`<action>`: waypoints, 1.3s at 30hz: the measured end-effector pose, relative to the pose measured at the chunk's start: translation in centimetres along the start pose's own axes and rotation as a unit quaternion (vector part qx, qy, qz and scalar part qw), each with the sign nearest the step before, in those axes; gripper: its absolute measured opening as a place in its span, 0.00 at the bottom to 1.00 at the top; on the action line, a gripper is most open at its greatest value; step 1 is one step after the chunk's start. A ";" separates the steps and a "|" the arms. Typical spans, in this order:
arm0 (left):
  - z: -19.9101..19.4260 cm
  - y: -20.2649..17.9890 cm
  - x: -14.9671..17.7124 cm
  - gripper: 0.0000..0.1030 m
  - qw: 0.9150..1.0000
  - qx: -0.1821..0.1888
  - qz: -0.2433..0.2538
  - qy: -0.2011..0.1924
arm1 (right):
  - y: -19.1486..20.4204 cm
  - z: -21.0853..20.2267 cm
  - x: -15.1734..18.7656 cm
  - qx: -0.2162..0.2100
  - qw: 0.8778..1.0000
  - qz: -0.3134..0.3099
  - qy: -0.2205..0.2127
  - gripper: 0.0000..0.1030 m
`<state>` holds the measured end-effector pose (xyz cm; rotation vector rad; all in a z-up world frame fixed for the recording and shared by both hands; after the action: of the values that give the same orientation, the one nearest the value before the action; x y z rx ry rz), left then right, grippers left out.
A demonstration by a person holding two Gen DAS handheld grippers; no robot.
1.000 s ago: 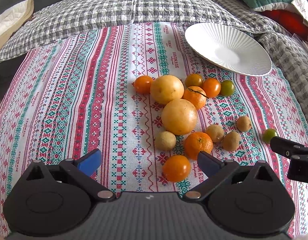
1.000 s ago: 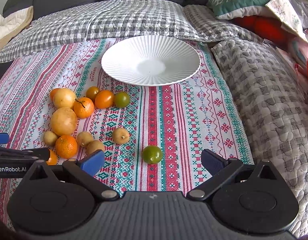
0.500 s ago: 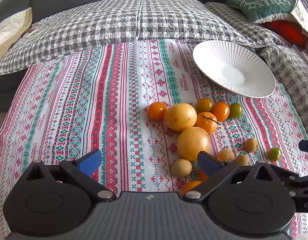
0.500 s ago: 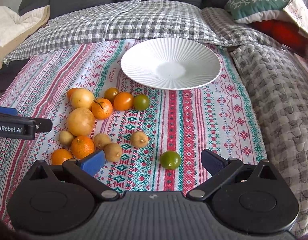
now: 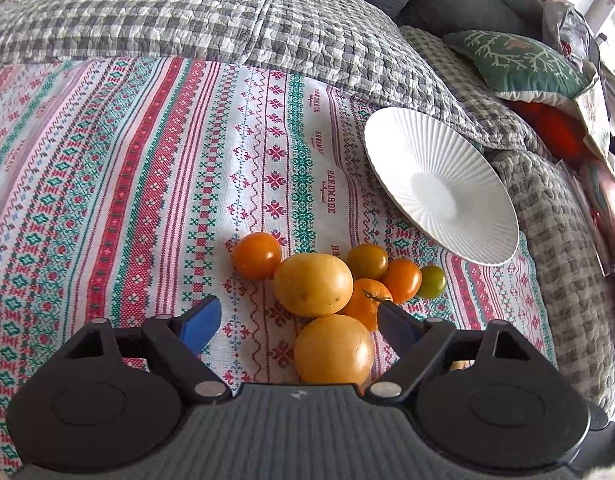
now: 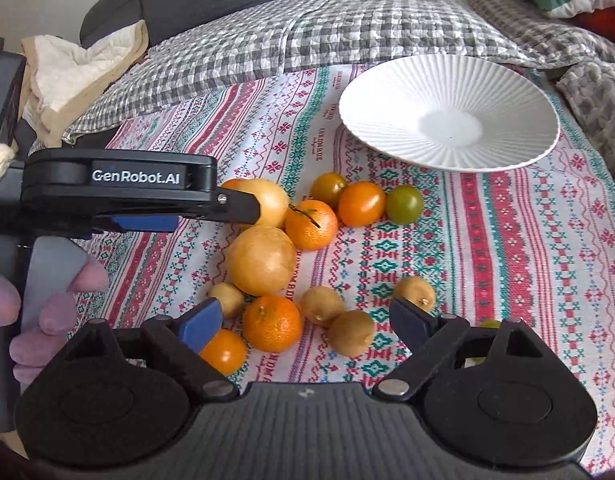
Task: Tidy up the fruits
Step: 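Close the left gripper on a yellow grapefruit while the right gripper grasps another grapefruit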
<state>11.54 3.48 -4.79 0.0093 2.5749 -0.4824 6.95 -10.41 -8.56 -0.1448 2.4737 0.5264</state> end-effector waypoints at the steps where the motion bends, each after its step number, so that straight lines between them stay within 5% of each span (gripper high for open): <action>1: 0.3 0.0 -0.1 0.72 1.000 0.007 -0.007 0.001 | 0.2 0.2 -0.2 -0.003 1.000 0.003 0.000 0.78; 7: 1.5 -0.3 -0.6 0.60 0.999 0.022 -0.025 -0.005 | 0.8 1.7 -0.9 0.002 1.000 0.009 0.000 0.66; 19: 2.5 0.5 -1.5 0.42 0.999 0.013 -0.022 -0.026 | 0.5 3.0 -1.6 -0.011 0.999 0.043 -0.013 0.59; 22: 2.5 0.3 -1.4 0.42 1.000 0.009 -0.015 -0.026 | 0.9 3.1 -1.6 -0.037 0.998 0.045 -0.010 0.42; 39: 0.9 0.3 -0.6 0.41 0.999 -0.017 0.012 -0.025 | 0.2 1.4 -1.4 -0.051 0.997 0.053 -0.008 0.28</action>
<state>12.51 3.48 -5.29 0.0158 2.5298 -0.4243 8.83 -9.70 -8.73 -0.0494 2.4494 0.6979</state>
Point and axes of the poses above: each gripper's, at about its wrist camera, not at the fingertips, and z roughly the way its jaws point, y to its left, x to its underside, the point moved 6 cm from there along z, roughly the way its jaws point, and after that the axes turned 2 degrees about y, right-handed, at the moved point
